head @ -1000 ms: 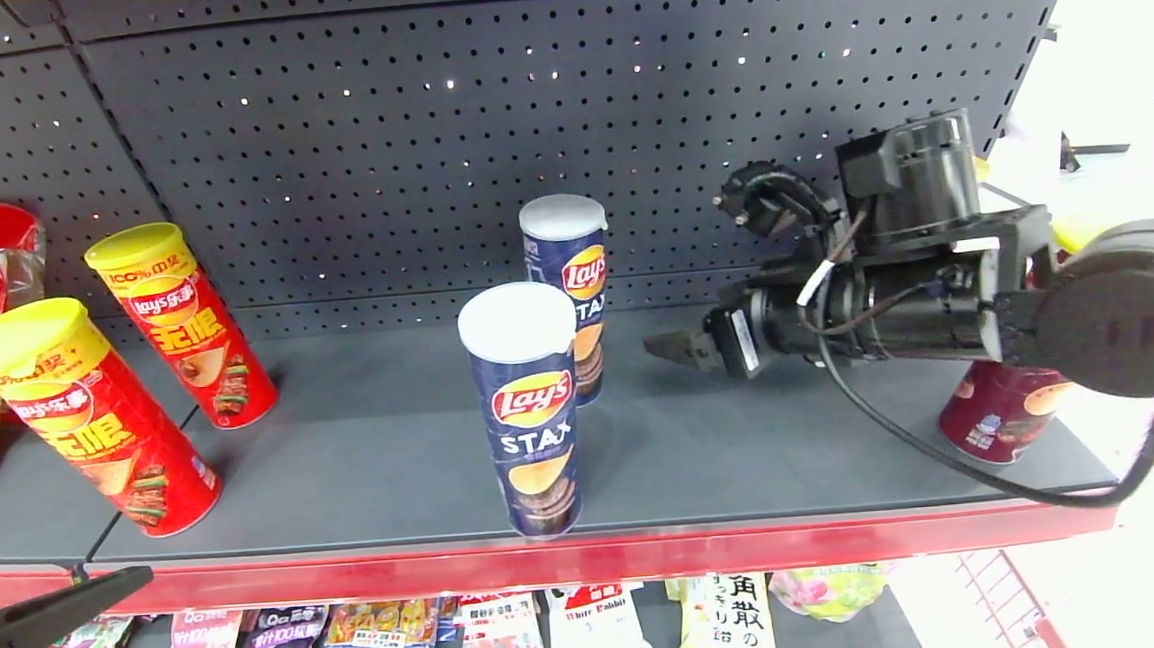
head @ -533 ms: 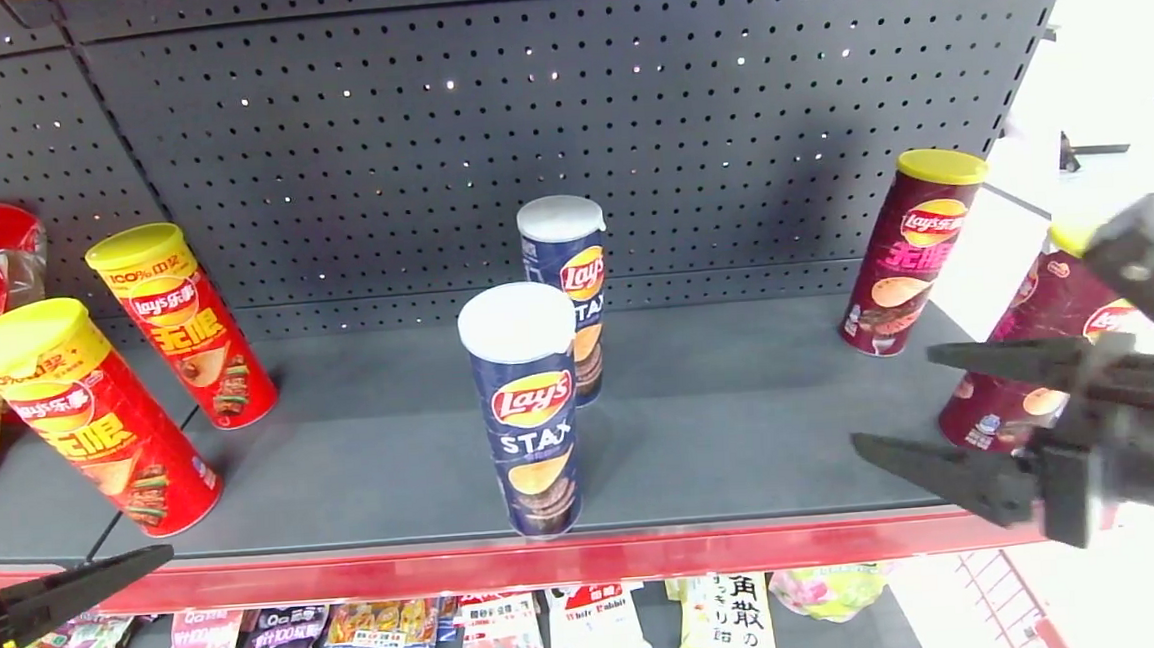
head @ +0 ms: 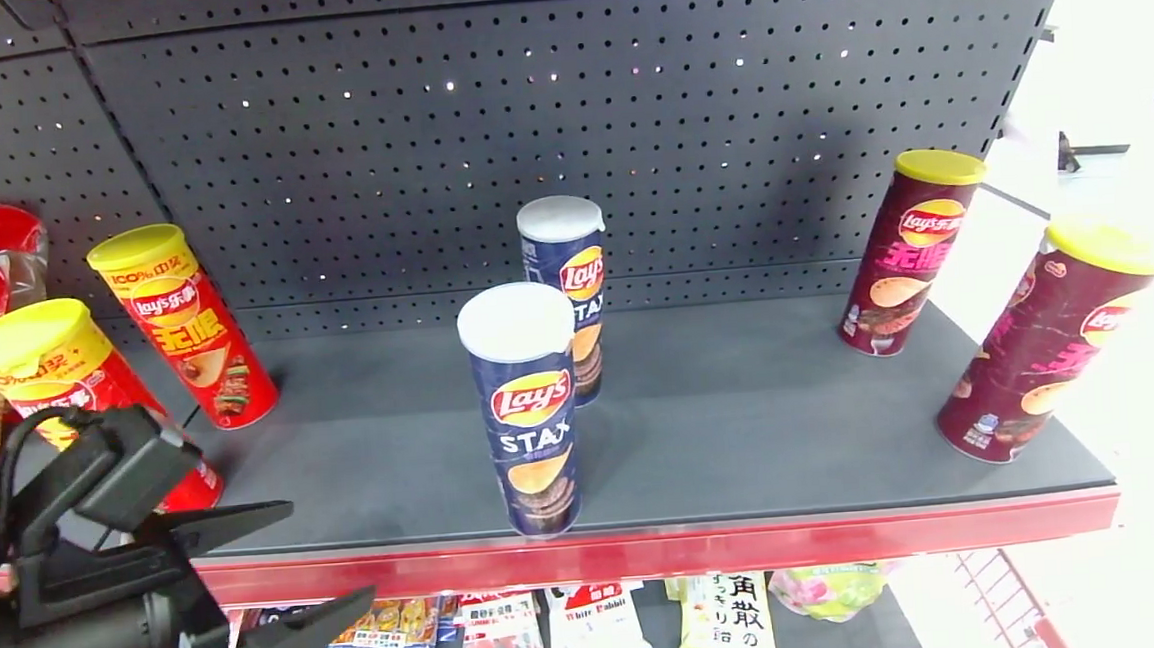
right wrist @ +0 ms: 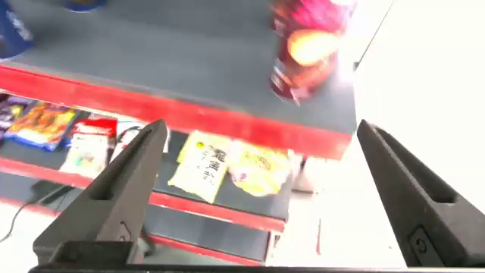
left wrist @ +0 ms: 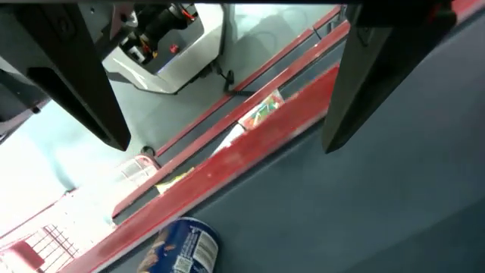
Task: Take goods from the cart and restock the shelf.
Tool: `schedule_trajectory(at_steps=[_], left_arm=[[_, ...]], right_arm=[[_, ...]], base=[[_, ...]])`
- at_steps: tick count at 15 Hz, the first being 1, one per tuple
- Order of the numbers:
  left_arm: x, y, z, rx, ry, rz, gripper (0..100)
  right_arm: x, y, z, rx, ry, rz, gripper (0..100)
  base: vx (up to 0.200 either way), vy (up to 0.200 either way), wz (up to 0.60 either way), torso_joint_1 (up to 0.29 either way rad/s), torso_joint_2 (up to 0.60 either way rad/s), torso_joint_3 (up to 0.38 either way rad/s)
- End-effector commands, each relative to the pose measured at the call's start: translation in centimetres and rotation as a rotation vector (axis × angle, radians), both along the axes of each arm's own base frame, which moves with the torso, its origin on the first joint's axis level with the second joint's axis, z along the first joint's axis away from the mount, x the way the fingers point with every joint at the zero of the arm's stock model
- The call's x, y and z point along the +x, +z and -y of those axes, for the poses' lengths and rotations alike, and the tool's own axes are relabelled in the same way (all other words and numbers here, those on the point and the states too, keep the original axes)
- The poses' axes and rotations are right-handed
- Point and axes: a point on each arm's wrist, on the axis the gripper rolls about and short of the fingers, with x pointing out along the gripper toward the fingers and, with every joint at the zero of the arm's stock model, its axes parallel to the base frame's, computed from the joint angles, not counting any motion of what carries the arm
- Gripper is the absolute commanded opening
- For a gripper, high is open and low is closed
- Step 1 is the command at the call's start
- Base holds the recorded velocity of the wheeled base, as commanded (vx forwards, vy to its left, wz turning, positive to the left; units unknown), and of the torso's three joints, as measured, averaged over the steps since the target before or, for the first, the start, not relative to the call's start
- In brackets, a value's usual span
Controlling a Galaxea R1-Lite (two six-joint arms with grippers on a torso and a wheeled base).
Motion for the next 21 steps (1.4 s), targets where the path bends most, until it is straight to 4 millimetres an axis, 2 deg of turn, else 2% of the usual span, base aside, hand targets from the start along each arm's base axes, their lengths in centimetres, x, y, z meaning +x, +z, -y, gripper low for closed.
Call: schedule_trajectory(at_steps=[1,5,11,16,21], left_arm=[[3.6,-1.3,1.6,0.056,0.015,-0.070,100],[6.2,-2.5,2.6,0.126,0.054,-0.107,100],[9.4,-3.0,5.4,0.182,0.042,-0.104,100],[11.2,-3.8,6.4,0.213,0.062,-0.118,100],[13.5,-3.6,7.7,0.208,0.066,-0.092,100]], right_arm=[[-1.7,-0.4,0.7,0.055,-0.025,0.088,100],[-2.0,-1.3,0.8,0.063,-0.028,0.088,100],[-1.9,-1.5,0.8,0.070,-0.028,0.082,100],[-2.0,-1.5,0.8,0.076,-0.030,0.089,100],[-2.0,-1.5,0.8,0.075,-0.030,0.086,100]], base=[[0.000,0.000,0.00,0.000,0.00,0.000],[0.000,0.000,0.00,0.000,0.00,0.000],[0.000,0.000,0.00,0.000,0.00,0.000],[0.000,0.000,0.00,0.000,0.00,0.000],[0.000,0.000,0.00,0.000,0.00,0.000]])
